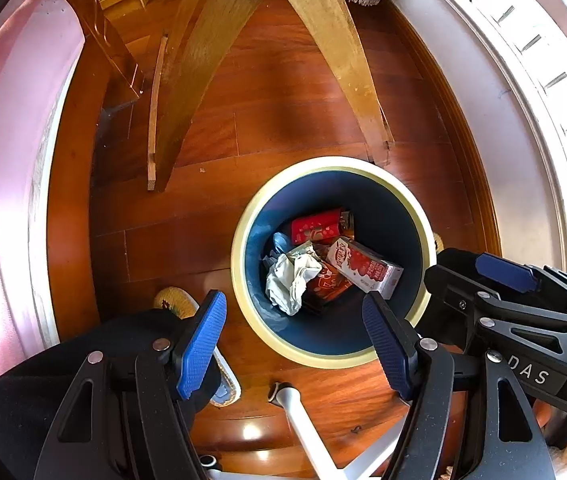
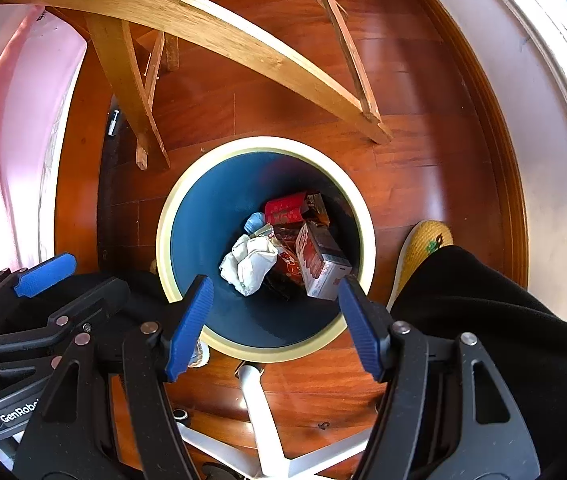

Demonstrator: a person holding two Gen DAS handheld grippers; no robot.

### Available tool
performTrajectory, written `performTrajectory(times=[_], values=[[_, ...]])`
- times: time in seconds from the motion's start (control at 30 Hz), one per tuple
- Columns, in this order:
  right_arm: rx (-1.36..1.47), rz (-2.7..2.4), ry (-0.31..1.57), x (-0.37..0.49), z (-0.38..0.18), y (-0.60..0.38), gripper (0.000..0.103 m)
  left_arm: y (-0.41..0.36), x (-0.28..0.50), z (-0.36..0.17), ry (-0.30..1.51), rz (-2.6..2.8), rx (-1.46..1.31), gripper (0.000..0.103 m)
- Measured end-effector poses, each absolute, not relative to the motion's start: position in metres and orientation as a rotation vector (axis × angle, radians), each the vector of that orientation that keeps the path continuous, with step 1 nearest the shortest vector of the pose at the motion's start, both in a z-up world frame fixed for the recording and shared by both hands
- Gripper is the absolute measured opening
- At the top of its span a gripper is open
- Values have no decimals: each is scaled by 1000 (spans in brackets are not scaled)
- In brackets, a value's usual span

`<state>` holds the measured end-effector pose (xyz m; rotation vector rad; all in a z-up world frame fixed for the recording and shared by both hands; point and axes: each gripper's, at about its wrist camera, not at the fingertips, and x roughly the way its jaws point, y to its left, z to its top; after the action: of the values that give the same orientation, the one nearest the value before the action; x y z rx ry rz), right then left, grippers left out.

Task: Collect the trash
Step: 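Raise both tools back over the table toward the remaining trash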

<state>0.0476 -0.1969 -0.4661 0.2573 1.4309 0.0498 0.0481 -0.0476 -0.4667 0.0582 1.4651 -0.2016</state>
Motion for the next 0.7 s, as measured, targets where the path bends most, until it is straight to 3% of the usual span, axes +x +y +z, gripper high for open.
performTrajectory(times=[0.33, 0.7], values=[[233, 43, 1389, 31, -430, -197, 63, -38, 32, -430, 1401, -209, 39, 72], [90, 162, 1307, 7, -321, -193, 63, -19, -1, -319, 1296, -342, 60, 72]])
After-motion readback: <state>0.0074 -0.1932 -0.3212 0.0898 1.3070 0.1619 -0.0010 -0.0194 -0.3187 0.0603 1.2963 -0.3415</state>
